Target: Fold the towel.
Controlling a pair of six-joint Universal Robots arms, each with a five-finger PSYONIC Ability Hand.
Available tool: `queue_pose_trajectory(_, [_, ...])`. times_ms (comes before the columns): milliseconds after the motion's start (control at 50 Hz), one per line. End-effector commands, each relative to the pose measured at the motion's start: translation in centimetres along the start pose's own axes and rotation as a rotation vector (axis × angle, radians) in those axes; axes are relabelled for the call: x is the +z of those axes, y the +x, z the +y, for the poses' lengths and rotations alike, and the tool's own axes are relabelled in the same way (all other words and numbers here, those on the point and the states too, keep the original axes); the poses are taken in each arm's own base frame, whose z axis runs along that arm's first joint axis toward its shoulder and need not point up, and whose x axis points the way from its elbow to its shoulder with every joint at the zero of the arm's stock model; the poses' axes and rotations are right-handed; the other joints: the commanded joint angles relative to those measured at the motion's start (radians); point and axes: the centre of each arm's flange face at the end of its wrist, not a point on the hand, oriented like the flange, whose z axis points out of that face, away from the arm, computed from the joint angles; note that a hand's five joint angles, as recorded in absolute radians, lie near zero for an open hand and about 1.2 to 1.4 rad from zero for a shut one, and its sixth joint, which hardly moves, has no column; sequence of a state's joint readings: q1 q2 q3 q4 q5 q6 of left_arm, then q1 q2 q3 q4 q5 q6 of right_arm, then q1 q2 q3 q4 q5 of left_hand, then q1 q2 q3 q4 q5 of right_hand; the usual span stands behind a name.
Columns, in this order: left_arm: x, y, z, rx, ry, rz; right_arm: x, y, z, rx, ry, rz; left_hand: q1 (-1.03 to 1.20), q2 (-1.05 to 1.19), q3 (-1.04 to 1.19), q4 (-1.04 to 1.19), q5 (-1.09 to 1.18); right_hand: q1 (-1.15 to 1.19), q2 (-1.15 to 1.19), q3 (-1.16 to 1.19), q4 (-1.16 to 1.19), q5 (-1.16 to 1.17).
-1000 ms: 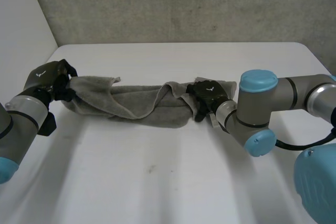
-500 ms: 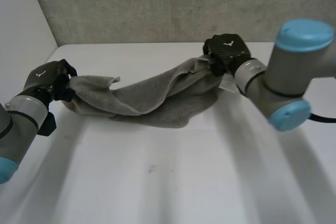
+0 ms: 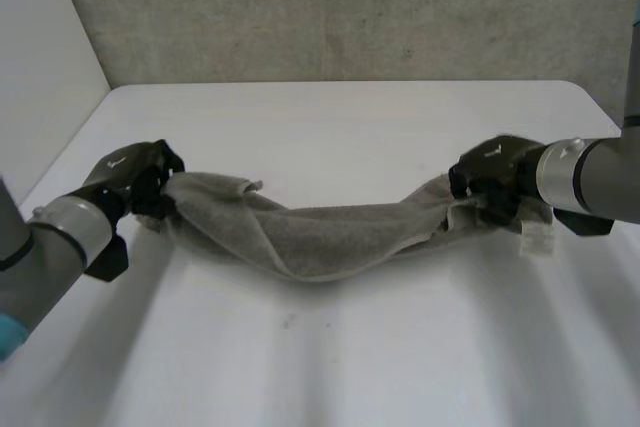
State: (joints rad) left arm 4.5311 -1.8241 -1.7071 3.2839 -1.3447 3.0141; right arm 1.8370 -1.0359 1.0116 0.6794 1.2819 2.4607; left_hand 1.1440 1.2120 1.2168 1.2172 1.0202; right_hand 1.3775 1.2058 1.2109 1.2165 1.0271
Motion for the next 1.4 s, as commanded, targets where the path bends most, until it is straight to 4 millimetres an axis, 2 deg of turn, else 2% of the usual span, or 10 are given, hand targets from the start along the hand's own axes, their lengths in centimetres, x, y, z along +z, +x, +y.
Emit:
queue_pose_trajectory(20, [3.8,1.8,-5.9,0.118,0.196,0.065,0.8,4.9,-5.7,-0.099,0.348,0.274,0.252,0.184,0.18,0.179,0.202,0.019,0.19,0.185,0.18,0.195])
queue_pose_trajectory(160, [3.4,4.0,-20.5,0.137,0.714,0.109,-3.9,10.5,-14.4,-0.08,0.927,0.588,0.252,0.184,0.18,0.179,0.202,0.019,0.19,0.185,0.18,0.195])
queue_pose_trajectory(280, [3.0,3.4,-22.6,0.033,0.813,0.102,-5.9,10.1,-14.6,-0.024,0.95,0.543,0.252,0.184,0.18,0.179,0.202,0.019,0.19,0.185,0.18,0.195])
queue_pose_trajectory(440, [5.3,1.7,-13.4,-0.045,0.539,0.063,-0.3,4.9,-7.5,0.004,0.579,0.191,0.252,0.184,0.18,0.179,0.202,0.019,0.19,0.185,0.18,0.195])
queue_pose_trajectory(540, [6.6,-0.6,-3.2,-0.055,0.294,0.027,3.1,2.2,-0.2,-0.041,0.274,0.037,0.252,0.184,0.18,0.179,0.202,0.019,0.19,0.185,0.18,0.195])
queue_pose_trajectory(700, [5.2,-3.8,5.1,0.1,0.037,-0.075,4.4,0.4,5.3,-0.002,0.065,-0.097,0.171,0.103,0.099,0.098,0.121,0.019,0.19,0.185,0.18,0.195])
queue_pose_trajectory(800, [3.4,-4.3,6.1,0.231,-0.032,-0.088,4.1,-0.3,6.5,0.024,0.042,-0.117,-0.406,-0.474,-0.479,-0.479,-0.457,0.019,0.19,0.185,0.18,0.195])
queue_pose_trajectory(960, [0.8,-1.8,4.7,0.395,-0.012,0.045,3.3,-1.9,7.6,0.004,0.071,-0.092,-0.83,-0.898,-0.903,-0.903,-0.881,0.019,0.19,0.185,0.18,0.195])
queue_pose_trajectory(1240, [-0.4,2.7,1.9,0.683,0.148,0.257,3.3,-3.1,8.8,-0.024,0.111,-0.048,-0.778,-0.846,-0.851,-0.851,-0.829,0.019,0.19,0.185,0.18,0.195])
queue_pose_trajectory(1400, [0.4,3.3,3.7,0.812,0.048,0.32,3.3,-3.1,9.0,-0.019,0.106,-0.051,-0.652,-0.72,-0.725,-0.725,-0.703,0.019,0.19,0.185,0.18,0.195])
